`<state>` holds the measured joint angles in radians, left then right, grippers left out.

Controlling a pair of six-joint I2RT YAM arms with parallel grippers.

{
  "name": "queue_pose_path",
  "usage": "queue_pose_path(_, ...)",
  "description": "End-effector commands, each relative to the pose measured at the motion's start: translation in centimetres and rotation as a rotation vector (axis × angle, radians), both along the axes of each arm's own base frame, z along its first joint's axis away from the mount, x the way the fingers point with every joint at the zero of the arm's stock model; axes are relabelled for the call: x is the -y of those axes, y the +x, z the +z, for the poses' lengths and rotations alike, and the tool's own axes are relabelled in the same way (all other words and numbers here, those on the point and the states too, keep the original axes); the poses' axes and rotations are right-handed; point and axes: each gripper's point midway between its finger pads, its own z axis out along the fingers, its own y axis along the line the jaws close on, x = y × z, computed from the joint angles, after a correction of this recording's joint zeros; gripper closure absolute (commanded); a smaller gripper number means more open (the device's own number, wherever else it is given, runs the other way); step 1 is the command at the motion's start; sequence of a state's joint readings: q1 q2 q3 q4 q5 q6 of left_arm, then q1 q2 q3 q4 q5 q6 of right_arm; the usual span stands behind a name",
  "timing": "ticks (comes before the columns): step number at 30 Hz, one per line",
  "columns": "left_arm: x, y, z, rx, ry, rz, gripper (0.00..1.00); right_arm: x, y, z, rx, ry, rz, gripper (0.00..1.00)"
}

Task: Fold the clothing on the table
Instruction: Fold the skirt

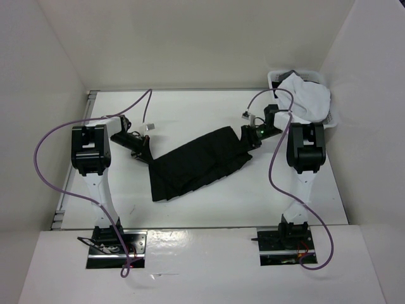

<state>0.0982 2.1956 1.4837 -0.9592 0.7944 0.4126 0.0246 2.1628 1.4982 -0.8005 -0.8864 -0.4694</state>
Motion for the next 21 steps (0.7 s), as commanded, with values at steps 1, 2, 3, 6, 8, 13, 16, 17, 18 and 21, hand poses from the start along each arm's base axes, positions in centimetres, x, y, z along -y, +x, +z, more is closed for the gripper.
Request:
queue_pose_path(1,-1.6,1.1,-1.8,0.078,0.113,-0.042,1.00,2.4,-0.8,-2.6,-0.074,-0.056,-0.026,0.39)
queue_pose_path(2,-1.6,1.1,-1.8,0.078,0.113,-0.042,1.00,2.5,-0.6,-2.4,-0.072,-0.056,-0.027,0.39)
queue_pose_path(3,-1.6,1.1,-1.8,0.078,0.113,-0.042,1.00,2.9,-0.5,-2.4,-0.065,-0.056,-0.033,0.39)
queue_pose_path(6,-1.6,1.1,-1.8,0.078,0.113,-0.042,1.00,3.3,-0.2,-2.5,-0.066,-0.056,-0.044,0.39)
queue_pose_path(8,-1.6,1.2,-1.8,0.085,0.113,-0.048,1.00,3.6,-0.3,-2.4,-0.076,-0.046,-0.054,0.39)
queue_pose_path(13,-1.3,1.1,-1.9,0.076,0.111,-0.058,1.00,3.5,-0.3,-2.3,-0.076,-0.037,-0.053,0.39)
queue_pose_path(16,-1.3,1.1,-1.9,0.076,0.111,-0.058,1.00,3.2,-0.5,-2.3,-0.078,-0.037,-0.038,0.39)
queue_pose_path(17,-1.3,1.1,-1.9,0.076,0.111,-0.058,1.00,3.2,-0.5,-2.3,-0.078,-0.037,-0.038,0.39)
queue_pose_path(18,-1.3,1.1,-1.9,0.076,0.111,-0.058,1.00,2.8,-0.6,-2.3,-0.078,-0.038,-0.027,0.40)
queue_pose_path(21,-1.3,1.1,-1.9,0.076,0.111,-0.058,1.00,2.8,-0.6,-2.3,-0.078,-0.038,-0.027,0.41)
